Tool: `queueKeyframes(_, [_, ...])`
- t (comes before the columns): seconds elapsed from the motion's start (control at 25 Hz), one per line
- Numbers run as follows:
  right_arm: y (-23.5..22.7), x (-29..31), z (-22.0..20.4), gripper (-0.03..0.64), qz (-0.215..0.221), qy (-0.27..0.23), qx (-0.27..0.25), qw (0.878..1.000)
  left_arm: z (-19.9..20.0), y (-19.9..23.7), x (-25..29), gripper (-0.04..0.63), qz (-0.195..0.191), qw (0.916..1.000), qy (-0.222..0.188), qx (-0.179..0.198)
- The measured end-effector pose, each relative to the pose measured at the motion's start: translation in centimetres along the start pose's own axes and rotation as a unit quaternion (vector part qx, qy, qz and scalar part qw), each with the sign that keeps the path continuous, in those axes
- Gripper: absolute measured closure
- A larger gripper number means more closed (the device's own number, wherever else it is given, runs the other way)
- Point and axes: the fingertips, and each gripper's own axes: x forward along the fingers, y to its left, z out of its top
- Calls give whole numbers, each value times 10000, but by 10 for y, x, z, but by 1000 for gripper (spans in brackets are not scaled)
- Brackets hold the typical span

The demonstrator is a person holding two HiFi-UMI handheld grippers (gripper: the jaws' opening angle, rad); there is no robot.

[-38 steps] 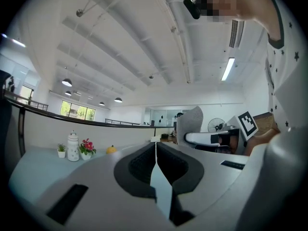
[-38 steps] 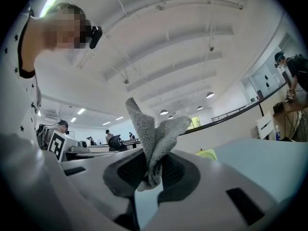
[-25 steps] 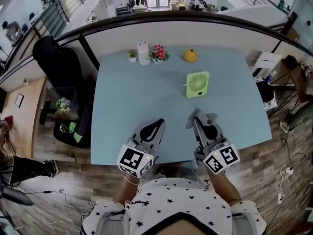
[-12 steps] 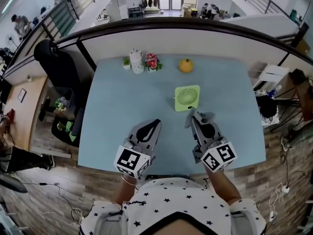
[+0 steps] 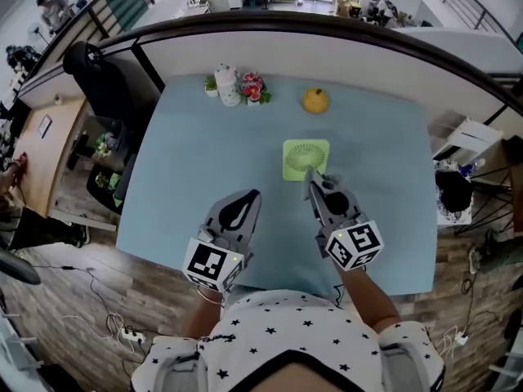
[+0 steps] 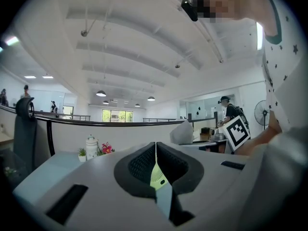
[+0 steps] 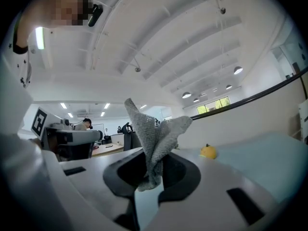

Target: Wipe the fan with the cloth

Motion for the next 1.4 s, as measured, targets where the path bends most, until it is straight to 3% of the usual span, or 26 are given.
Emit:
queueKeyframes(0.32, [-14, 50, -37, 571, 264, 420, -343, 9982, -19, 3, -4, 563, 648, 9975, 248, -117])
queueKeyframes(0.56, [-17, 82, -58, 572, 168, 678, -702, 9951, -22, 11, -8, 561, 814, 9961, 275, -209])
queueKeyframes(1.0, [-32, 113, -89, 572, -119, 1077, -832, 9906, -28, 46, 4, 563, 762, 9959, 456, -175])
queueKeyframes(1.4, [-61, 111, -78, 572, -468, 926, -563, 9930, -34, 51, -1, 562, 797, 9947, 614, -204])
